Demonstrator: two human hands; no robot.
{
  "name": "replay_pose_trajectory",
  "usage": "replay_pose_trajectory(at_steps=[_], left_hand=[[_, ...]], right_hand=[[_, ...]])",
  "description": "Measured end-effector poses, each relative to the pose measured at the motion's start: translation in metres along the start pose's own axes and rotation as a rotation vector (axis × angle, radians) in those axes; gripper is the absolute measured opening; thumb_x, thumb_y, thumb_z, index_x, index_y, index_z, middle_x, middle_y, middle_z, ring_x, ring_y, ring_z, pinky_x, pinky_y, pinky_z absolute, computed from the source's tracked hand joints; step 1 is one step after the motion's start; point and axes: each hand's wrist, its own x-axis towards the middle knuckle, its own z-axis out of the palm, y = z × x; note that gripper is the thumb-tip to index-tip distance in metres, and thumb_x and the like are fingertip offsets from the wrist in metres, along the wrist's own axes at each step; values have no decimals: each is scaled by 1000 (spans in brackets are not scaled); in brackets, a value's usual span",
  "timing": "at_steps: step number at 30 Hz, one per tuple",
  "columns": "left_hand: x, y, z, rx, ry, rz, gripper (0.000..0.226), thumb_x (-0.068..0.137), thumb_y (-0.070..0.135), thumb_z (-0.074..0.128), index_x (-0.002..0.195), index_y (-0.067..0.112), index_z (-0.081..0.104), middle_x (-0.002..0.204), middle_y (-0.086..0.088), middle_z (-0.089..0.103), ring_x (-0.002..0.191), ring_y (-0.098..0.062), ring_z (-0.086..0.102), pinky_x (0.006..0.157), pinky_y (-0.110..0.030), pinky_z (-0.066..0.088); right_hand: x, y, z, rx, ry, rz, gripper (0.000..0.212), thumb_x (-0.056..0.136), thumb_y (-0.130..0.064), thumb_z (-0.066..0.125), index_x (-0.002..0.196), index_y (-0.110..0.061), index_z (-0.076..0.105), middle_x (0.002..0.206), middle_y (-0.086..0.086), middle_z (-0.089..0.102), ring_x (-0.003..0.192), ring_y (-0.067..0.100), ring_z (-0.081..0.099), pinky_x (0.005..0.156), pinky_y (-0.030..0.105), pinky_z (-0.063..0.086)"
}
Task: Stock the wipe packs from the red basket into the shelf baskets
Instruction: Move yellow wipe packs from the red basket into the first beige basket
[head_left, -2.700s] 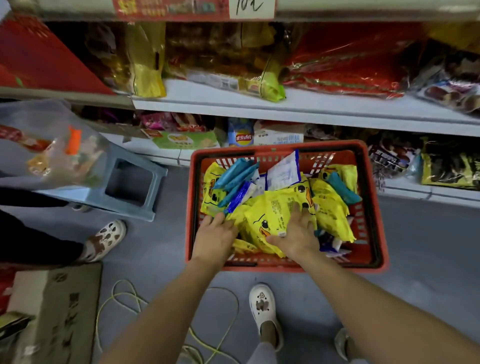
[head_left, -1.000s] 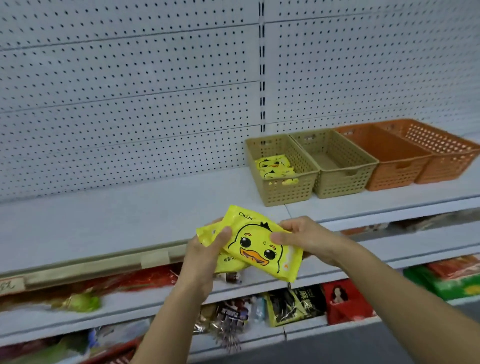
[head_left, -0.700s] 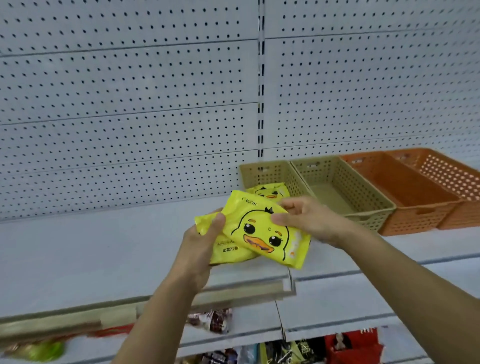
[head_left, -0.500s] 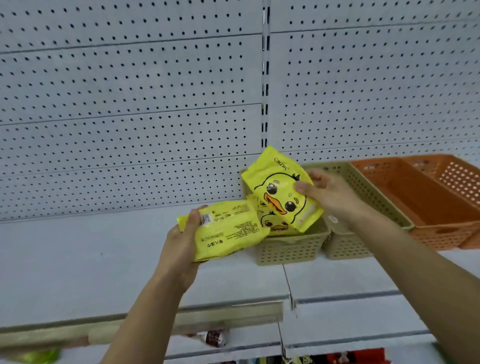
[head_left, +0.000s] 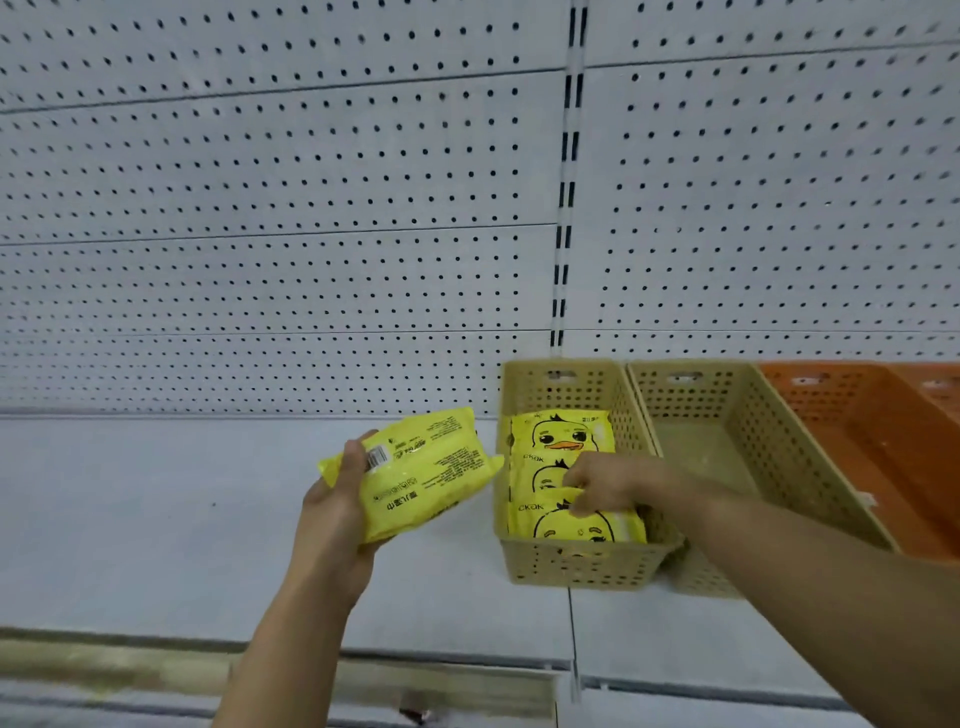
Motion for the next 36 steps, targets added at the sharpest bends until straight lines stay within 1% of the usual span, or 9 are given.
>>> replay_pose_trajectory(at_steps=[7,12,15,20,23,27,31,34,36], left_hand=[[5,-4,10,31,-8,12,36,100,42,44,125,23,63,116,-6,70,99,-29,69,71,-38,56],[8,-5,27,42,-29,-15,34,100,42,44,120,25,66,114,-6,71,95,-28,69,73,-38,55],[10,-3,37,56,-36,-28,30,100,43,45,111,27,68,107,-4,73,91,-25,70,72,-38,56],[18,0,61,56,-81,-60,38,100,50,38,106,27,68,99,-4,74,89,-27,71,79,-46,56],[23,-3,83,67,-126,-108,45,101,51,35,110,21,67,93,-8,75,84,-28,71,80,-47,56],[32,-7,99,49,-214,-227,53,100,51,34,107,8,65,86,-14,76,76,-28,73,67,-41,60],[36,-12,102,288,-292,-105,54,101,54,26,109,18,66,103,-4,75,86,-17,64,62,-30,53],[37,-15,101,499,-326,45,30,100,43,41,106,27,65,108,3,69,90,-8,62,73,-27,50],[40,-14,103,524,-345,86,33,97,43,50,124,26,56,115,9,64,99,1,60,85,-28,50]], right_hand=[[-17,-2,7,-141,406,-19,30,93,-22,52,123,-27,55,121,2,51,103,19,54,83,34,49],[-17,-6,13,-7,-62,-3,49,93,-15,45,139,-32,44,152,-5,34,134,20,39,109,36,34],[-16,-11,8,-29,-113,5,49,93,-19,46,140,-31,43,145,1,41,111,24,57,91,34,48],[-40,-17,-14,255,610,-183,70,80,-38,71,139,-37,32,144,-9,35,124,8,40,100,33,42],[-41,-29,-12,-52,648,-388,100,70,-49,76,144,-51,9,157,-17,4,145,10,3,115,33,15],[-22,-20,-5,-337,877,-437,81,68,-25,77,138,-31,38,143,-5,49,129,18,49,96,43,48],[-24,-17,-14,259,934,-132,29,95,-31,52,124,-28,50,95,-6,66,79,10,62,65,30,51],[-23,-6,-31,1007,669,-37,12,94,-26,57,106,-27,58,104,-4,68,87,5,64,72,24,50],[-21,4,-40,1181,442,-85,19,91,-26,61,109,-24,65,110,0,71,96,17,68,88,40,53]])
